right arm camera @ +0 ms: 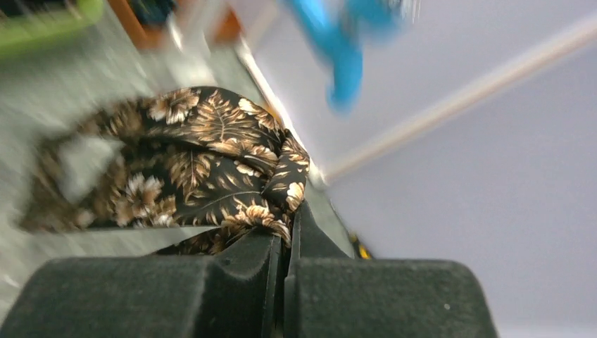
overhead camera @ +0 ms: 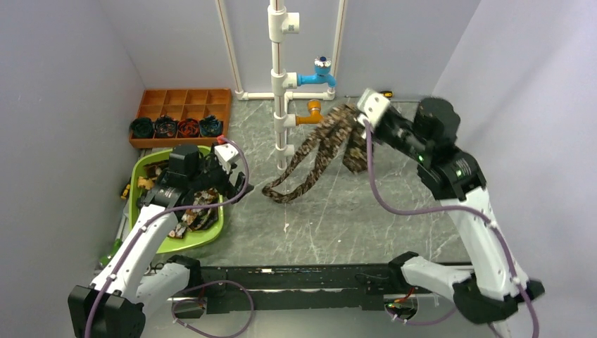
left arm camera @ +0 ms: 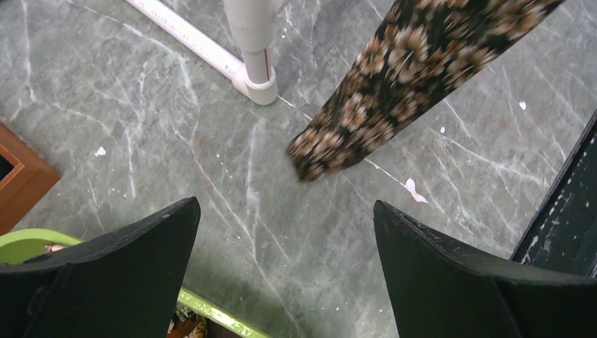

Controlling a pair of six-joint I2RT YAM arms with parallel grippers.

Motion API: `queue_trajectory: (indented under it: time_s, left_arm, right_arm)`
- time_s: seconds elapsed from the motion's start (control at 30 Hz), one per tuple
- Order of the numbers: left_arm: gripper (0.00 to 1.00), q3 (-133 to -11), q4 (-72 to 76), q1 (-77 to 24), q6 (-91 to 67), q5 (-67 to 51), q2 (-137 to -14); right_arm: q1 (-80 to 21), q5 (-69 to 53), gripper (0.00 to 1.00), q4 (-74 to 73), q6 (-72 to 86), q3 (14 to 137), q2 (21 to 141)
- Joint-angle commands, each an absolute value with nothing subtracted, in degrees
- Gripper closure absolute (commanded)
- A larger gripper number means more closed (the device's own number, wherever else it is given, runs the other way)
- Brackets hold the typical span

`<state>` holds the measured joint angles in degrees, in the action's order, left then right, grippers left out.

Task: Roll the ties
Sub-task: Flatten out the tie at the center of the board.

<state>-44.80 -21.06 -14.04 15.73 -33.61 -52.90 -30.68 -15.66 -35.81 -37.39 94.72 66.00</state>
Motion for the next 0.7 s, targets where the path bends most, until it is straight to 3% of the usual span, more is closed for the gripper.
queue_trajectory:
  time_s: [0.0,0.03,0.1,0.13,0.17,0.33,0.43,0.67]
  left_arm:
    - [0.01,-46.5,-22.6,-13.7,22.3,-38.7,-53.9]
    - [0.01,-45.6,-22.8,-13.8,24.9,-39.4,-54.2]
    - [0.01,-43.7,-23.2,-14.3,31.2,-40.1,-54.8]
    - [0.01,-42.8,-23.4,-15.0,34.0,-39.2,-55.3]
    - [0.01,-42.1,-23.5,-15.9,36.3,-37.5,-56.2]
    - [0.01,-44.0,-27.0,-19.1,45.9,-32.6,-64.3]
    - [0.08,-46.6,-30.1,-19.7,51.5,-31.8,-70.5]
    - [0.13,-49.6,-27.4,-21.8,55.5,-26.4,-81.1]
  right_arm:
    - [-17.2,-16.5,1.00,-37.0,-57.4,69.2,55.2]
    - [-15.1,-16.4,0.97,-37.7,-64.0,62.3,52.4]
    - [-11.7,-17.4,0.70,-41.9,-74.8,53.1,47.2]
    - [-10.6,-17.7,0.50,-43.7,-78.1,49.9,45.6]
    - [-10.0,-17.5,0.40,-45.2,-80.2,47.4,44.4]
    - [-9.6,-16.2,0.35,-52.0,-75.8,49.4,49.3]
    - [-8.3,-16.0,0.29,-58.1,-71.0,55.8,56.6]
    - [4.4,-17.5,0.21,-61.7,-64.5,57.9,69.0]
